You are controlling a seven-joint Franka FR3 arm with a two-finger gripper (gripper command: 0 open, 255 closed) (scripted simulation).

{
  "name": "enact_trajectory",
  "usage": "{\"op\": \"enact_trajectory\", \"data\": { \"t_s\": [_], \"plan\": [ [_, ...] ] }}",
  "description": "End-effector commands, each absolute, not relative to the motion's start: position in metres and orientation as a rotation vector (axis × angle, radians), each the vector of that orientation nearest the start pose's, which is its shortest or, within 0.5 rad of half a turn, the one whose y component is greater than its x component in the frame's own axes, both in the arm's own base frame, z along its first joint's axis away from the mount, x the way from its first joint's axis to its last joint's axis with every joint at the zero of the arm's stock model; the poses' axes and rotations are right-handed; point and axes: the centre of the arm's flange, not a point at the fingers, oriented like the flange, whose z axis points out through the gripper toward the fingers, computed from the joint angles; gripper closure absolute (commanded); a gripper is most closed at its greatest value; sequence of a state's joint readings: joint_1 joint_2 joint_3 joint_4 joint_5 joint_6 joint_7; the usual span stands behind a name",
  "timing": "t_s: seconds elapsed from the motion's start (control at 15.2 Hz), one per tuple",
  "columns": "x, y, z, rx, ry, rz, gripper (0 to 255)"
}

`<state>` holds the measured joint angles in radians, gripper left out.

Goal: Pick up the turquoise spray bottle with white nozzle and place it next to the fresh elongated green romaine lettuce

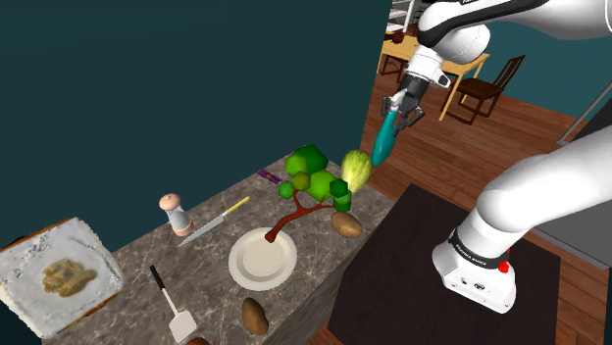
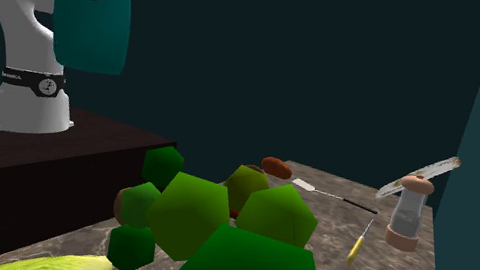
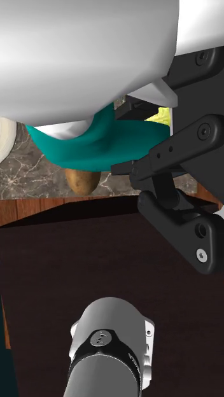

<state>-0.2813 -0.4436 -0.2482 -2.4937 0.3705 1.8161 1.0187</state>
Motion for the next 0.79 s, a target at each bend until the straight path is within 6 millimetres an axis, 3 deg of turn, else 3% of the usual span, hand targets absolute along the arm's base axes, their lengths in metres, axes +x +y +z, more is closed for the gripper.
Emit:
{"op": "enact_trajectory", "data": {
  "t_s": [0.0,0.33,0.73],
  "plan": [
    [0.341,-0.196,0.429,-1.852,2.001,0.497,255],
    [0.336,-0.256,0.429,-1.852,2.001,0.497,255],
    [0.336,-0.256,0.397,-1.852,2.001,0.497,255]
  ]
}}
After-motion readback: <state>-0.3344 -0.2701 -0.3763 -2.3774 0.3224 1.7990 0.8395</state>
